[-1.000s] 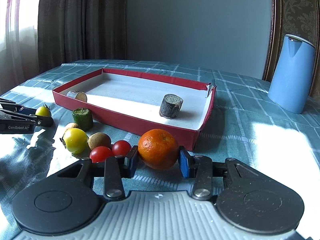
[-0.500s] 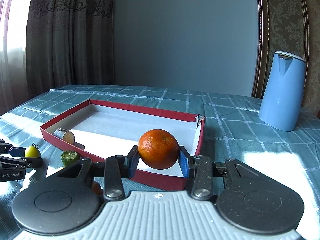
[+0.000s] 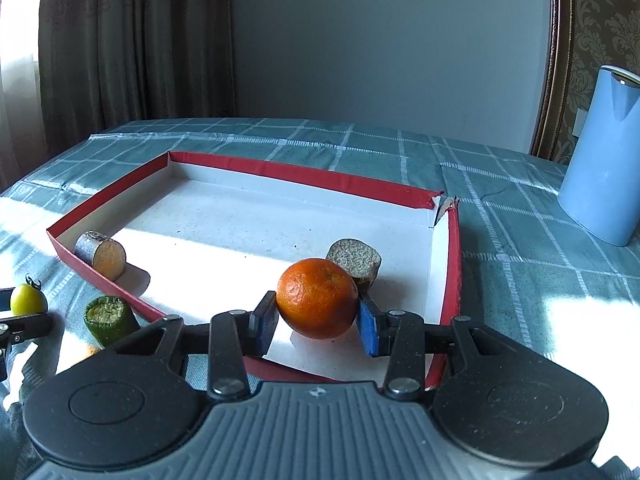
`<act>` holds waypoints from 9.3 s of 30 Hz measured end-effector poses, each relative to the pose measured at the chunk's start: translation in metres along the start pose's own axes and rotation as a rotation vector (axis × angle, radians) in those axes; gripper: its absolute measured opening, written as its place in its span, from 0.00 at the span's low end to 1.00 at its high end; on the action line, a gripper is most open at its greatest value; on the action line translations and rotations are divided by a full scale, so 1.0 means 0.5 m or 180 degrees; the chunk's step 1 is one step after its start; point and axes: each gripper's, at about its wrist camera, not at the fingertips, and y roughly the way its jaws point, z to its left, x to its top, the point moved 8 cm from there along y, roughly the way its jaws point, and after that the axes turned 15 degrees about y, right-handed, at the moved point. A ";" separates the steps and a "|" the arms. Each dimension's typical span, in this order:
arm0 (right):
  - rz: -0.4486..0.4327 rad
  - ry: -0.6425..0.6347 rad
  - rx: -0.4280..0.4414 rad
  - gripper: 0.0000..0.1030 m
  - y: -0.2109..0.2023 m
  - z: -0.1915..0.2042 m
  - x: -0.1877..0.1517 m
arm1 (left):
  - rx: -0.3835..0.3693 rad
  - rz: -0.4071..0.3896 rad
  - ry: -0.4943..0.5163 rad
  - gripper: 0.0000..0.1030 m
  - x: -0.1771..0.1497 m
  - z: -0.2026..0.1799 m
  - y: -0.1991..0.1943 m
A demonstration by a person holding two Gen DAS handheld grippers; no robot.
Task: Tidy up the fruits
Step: 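Place the tangerine inside the red tray and open the right gripper, then grasp the green tomato with the left gripper and drop it into the tray, then move the right gripper over the red cherry tomato and close on it, then hold the cherry tomato in the right gripper while the left gripper grasps the cucumber piece, then lower the green cucumber piece into the red tray and open the left gripper, then lower the red cherry tomato into the tray and open the right gripper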
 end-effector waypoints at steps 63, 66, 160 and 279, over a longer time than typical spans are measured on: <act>-0.0586 0.0810 0.0089 0.81 -0.076 -0.070 0.019 | 0.0690 -0.0326 0.0020 0.94 0.168 0.006 0.077; -0.0583 0.0803 0.0101 0.81 -0.076 -0.069 0.018 | 0.0664 -0.0273 -0.0161 0.97 0.129 0.025 0.043; 0.0029 0.0113 0.0112 0.23 -0.097 -0.027 -0.107 | -0.0096 -0.0160 0.0732 1.00 0.059 -0.107 0.017; -0.0374 0.0371 0.0216 0.24 -0.144 -0.038 -0.078 | 0.0439 -0.0258 -0.0026 0.96 0.146 -0.027 0.063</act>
